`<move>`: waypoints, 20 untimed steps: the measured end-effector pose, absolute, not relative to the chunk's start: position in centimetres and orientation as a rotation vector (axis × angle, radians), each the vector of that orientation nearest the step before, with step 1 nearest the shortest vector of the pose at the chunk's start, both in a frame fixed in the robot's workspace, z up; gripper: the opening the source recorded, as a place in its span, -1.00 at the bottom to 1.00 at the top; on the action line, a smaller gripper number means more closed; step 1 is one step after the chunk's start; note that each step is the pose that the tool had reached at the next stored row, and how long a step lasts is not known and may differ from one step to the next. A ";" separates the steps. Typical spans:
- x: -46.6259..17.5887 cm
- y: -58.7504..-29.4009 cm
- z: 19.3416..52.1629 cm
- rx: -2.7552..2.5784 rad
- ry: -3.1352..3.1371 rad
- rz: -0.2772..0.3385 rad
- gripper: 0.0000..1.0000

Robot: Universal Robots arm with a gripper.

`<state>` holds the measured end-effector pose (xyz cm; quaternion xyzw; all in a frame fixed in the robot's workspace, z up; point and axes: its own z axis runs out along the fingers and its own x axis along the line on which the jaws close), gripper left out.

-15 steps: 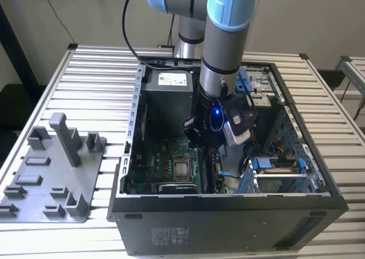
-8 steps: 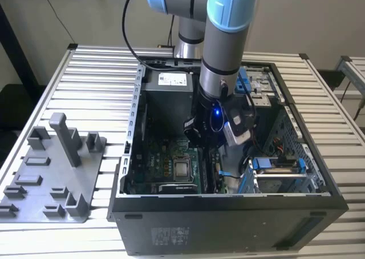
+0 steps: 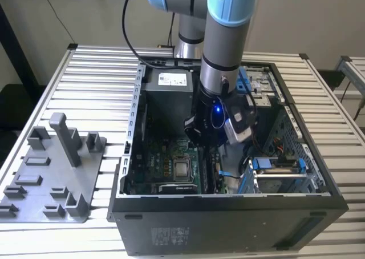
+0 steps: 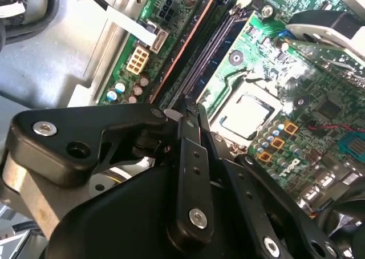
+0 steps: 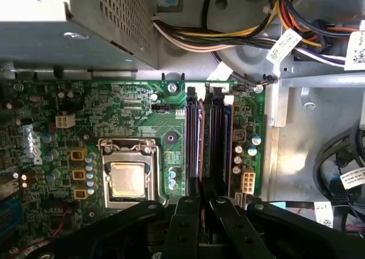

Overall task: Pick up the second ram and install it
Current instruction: 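Insert the second ram into the second slot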

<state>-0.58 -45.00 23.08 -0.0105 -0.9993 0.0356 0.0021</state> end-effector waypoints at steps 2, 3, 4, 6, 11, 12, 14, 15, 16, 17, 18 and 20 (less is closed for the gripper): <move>-0.6 -45.0 23.2 -0.033 -3.135 0.114 -0.73; -0.6 -44.9 23.3 -0.033 -3.135 0.115 -0.73; -0.6 -44.9 23.4 -0.033 -3.135 0.115 -0.73; -0.6 -44.9 23.4 -0.033 -3.135 0.115 -0.73; -0.5 -44.8 23.4 -0.016 -3.136 0.120 -0.73; -0.5 -44.8 23.4 -0.010 -3.136 0.121 -0.73; -0.5 -44.8 23.3 -0.004 -3.136 0.130 -0.73; -0.5 -44.8 23.3 -0.002 -3.135 0.141 -0.73; -0.5 -44.8 23.3 -0.001 -3.134 0.152 -0.73; -0.5 -44.8 23.3 -0.001 -3.134 0.158 -0.73; -0.5 -44.8 23.3 0.001 -3.134 0.160 -0.73; -0.5 -44.8 23.3 0.007 -3.134 0.160 -0.73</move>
